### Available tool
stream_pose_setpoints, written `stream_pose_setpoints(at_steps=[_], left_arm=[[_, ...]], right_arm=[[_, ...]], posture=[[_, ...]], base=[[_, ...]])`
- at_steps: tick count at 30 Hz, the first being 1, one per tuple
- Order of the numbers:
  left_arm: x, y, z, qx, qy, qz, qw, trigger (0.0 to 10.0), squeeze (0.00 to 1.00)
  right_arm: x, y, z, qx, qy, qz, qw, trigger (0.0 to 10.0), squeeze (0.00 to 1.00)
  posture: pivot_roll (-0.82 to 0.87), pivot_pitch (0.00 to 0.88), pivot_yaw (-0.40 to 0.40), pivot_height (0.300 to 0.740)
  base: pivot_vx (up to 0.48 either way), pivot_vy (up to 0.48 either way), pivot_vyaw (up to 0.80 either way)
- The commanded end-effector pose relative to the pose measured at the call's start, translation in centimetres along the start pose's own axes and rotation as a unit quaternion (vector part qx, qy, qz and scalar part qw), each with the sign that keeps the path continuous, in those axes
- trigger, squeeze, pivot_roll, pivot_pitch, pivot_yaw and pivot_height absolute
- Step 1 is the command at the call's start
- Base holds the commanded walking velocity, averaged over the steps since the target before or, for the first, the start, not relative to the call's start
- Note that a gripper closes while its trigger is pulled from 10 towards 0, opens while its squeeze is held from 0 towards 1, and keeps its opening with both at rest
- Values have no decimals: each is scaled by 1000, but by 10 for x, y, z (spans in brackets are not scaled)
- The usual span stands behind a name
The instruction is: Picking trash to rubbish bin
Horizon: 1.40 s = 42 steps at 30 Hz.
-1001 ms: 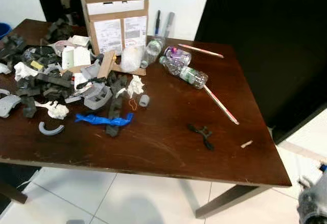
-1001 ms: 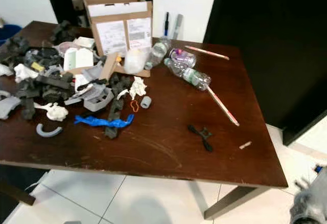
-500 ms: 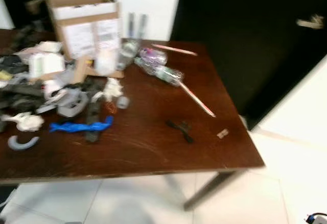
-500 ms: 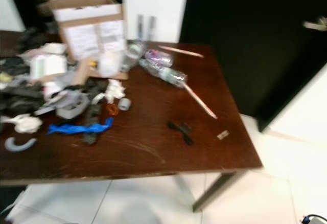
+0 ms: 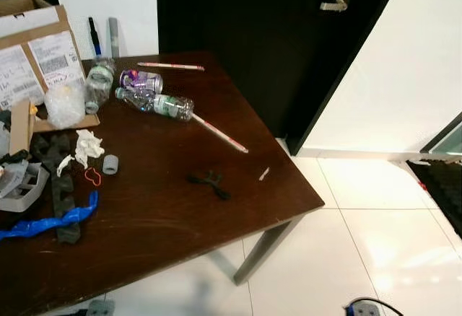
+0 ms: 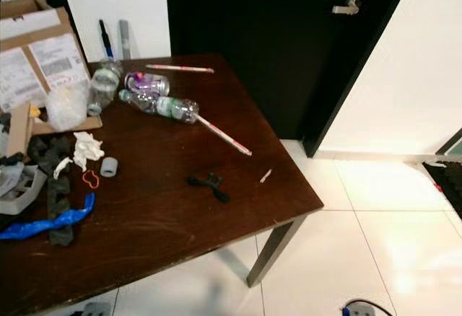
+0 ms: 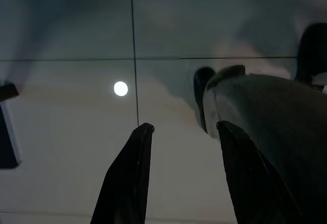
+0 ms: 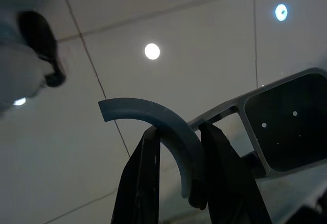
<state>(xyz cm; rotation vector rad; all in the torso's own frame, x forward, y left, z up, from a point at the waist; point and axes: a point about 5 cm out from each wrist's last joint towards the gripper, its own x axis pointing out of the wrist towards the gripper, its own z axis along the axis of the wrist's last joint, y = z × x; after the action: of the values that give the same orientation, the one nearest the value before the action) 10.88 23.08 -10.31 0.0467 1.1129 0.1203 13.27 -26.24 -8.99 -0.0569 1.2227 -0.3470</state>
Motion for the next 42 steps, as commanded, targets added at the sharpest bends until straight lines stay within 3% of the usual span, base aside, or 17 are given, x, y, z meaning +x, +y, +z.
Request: stream_pose_setpoints(at_steps=[1,14,29,36,39,41,42], left_arm=[[-2,-6,-15,1,26,-12,1000,10000,0],[-2,-7,-15,1,26,-20,999,10000,0],[2,-11,11,8,-17,-29,999,10000,0],[4,-14,30,54,-55,-28,997,10000,0],[5,-28,53,132,-111,-62,983,10000,0],[5,-32,59,145,-123,-71,979,10000,0],[2,-43,74,174,-161,-108,965,10000,0]], right_arm=[[0,0,-4,-13,7,3,1000,10000,0],[0,13,3,-64,2,29,998,10000,0],[-1,21,4,-98,1,45,994,10000,0],[-1,23,3,-104,1,48,993,10000,0],[-1,23,1,-108,2,48,993,10000,0],[-1,23,1,-110,3,48,993,10000,0],[-1,22,0,-111,4,47,993,10000,0]], posture=[[189,105,-90,740],[198,102,-88,740],[203,104,-85,740],[201,113,-82,740],[203,121,-85,740],[203,121,-85,740],[207,125,-88,740]], base=[[0,-465,0],[0,-464,0],[0,-377,0],[0,0,0],[0,0,0],[0,0,0],[0,0,0]])
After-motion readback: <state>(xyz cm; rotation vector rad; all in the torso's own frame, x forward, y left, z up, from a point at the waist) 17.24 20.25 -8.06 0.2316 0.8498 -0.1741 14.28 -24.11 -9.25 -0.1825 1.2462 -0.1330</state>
